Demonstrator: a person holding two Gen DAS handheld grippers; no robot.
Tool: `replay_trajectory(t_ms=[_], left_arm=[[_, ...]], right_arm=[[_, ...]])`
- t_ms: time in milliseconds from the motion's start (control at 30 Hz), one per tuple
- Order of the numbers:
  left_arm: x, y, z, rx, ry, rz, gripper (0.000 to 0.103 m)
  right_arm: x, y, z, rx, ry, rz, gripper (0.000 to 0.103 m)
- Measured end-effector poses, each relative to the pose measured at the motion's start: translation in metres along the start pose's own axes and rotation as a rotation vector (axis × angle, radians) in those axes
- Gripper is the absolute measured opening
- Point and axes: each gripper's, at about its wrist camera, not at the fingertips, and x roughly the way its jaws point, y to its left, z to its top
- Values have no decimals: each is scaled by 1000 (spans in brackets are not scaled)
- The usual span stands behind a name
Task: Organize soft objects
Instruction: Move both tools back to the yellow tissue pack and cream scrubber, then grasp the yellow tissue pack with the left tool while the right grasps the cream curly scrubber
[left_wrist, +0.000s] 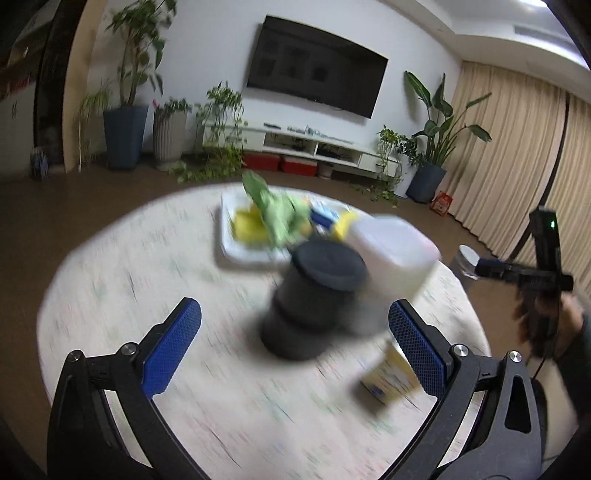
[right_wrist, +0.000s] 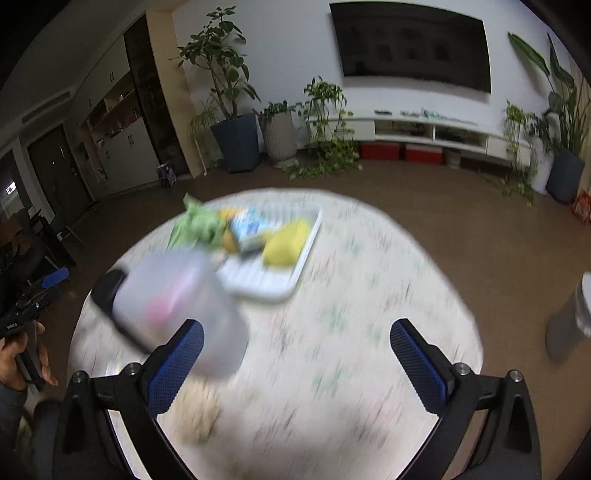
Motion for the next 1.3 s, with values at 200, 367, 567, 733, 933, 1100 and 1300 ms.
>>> replay_trajectory(t_ms=[200, 367, 567, 733, 933, 1100, 1300], left_arm=[[-7, -42, -43, -11, 42, -30, 103], [-8, -73, -72, 28, 60, -23, 103], [6, -91, -78, 55, 76, 13, 103], [29, -95, -73, 70, 89, 62, 103], [63, -91, -69, 68, 138, 94, 103], [79, -83, -65, 34, 196, 135, 103], [87, -77, -66, 6, 238, 161, 103]], right_arm=[[-12, 31, -66, 46, 43, 28, 103], [-20, 66, -98, 33, 45, 14, 103], [-19, 92, -126, 20, 40, -4, 103], [-3, 98, -133, 13, 56, -31, 103], [14, 85, -125, 33, 66, -99, 103], [24, 75, -125, 34, 80, -115, 103], [29, 77, -125, 0, 91, -110, 103]])
